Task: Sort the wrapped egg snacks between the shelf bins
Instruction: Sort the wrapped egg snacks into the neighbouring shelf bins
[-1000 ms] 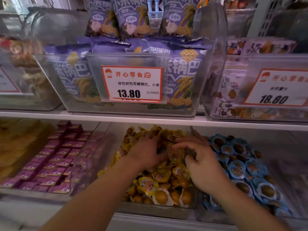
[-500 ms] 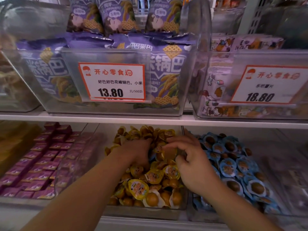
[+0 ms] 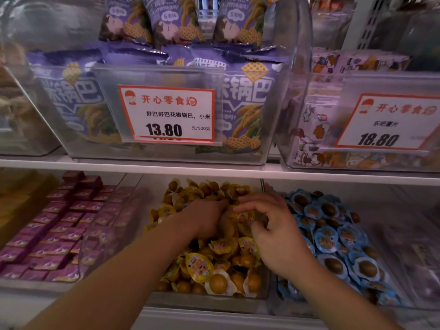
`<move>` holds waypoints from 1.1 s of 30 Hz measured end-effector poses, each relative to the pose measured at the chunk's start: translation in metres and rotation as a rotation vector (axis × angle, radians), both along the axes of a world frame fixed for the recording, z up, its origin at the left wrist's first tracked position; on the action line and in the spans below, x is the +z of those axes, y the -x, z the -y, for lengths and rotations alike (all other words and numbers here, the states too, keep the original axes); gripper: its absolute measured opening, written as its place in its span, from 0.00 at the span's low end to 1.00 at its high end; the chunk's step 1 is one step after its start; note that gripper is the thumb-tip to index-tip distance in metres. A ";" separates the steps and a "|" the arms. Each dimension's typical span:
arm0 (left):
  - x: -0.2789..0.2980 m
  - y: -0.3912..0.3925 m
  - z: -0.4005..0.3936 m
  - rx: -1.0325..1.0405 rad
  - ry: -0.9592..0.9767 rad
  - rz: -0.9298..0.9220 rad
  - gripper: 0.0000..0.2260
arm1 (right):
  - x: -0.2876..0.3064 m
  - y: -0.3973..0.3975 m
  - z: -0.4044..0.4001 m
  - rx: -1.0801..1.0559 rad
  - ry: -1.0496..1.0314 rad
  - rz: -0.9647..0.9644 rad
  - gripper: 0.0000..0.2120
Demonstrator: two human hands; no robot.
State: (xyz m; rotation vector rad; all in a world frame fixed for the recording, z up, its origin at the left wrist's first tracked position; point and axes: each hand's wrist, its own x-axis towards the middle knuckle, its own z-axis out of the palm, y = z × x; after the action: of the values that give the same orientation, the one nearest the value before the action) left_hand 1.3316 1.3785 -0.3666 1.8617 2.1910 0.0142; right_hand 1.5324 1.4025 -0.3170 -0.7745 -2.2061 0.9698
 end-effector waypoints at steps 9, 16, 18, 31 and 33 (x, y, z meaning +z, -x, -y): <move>0.036 0.020 0.022 0.206 -0.266 0.532 0.10 | 0.000 -0.003 0.000 0.018 0.007 -0.012 0.25; 0.077 0.001 0.091 0.557 -0.475 1.602 0.11 | 0.008 -0.006 0.004 -0.020 -0.231 0.042 0.14; 0.076 -0.009 0.103 0.721 -0.523 1.823 0.14 | 0.012 -0.005 0.012 -0.038 -0.436 0.029 0.13; 0.033 -0.031 0.121 0.482 -0.926 0.870 0.10 | 0.017 0.053 0.058 0.132 1.283 -0.355 0.16; 0.029 -0.036 0.118 0.282 -0.901 0.640 0.16 | 0.016 0.056 0.054 0.136 1.391 -0.436 0.19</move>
State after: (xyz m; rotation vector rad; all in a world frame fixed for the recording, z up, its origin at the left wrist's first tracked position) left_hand 1.3678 1.2601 -0.3381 1.4909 2.0481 1.6234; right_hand 1.4764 1.3480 -0.3013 -0.7999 -0.9729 2.4756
